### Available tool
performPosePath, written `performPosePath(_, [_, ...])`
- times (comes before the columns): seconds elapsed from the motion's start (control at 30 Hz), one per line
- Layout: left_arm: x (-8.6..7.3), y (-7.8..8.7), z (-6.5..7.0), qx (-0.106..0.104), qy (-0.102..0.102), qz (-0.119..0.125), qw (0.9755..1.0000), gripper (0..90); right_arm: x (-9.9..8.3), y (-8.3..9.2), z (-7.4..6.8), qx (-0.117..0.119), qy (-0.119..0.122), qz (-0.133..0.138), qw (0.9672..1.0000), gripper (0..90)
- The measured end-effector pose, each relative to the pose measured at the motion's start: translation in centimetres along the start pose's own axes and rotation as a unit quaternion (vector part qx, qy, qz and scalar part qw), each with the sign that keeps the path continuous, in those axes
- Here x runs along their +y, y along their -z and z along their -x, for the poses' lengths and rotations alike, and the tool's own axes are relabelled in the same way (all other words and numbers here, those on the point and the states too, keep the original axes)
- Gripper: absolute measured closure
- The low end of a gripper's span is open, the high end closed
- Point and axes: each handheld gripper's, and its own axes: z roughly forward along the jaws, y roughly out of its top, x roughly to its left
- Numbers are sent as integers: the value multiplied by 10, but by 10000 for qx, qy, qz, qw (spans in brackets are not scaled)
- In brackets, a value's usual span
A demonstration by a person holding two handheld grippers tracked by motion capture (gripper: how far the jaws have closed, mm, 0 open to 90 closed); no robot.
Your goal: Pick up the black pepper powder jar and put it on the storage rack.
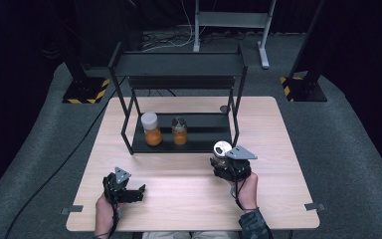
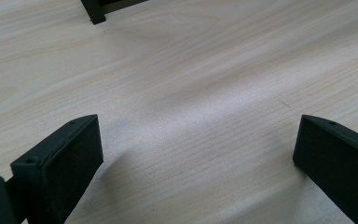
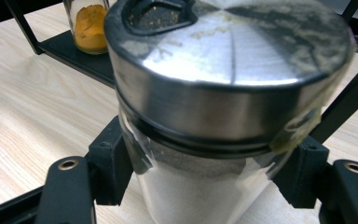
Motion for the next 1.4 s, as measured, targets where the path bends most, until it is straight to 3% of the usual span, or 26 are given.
performPosePath(1.4, [0, 0, 0, -2, -3, -2, 10000, 11, 18, -21, 6, 4, 15, -63, 10000, 303])
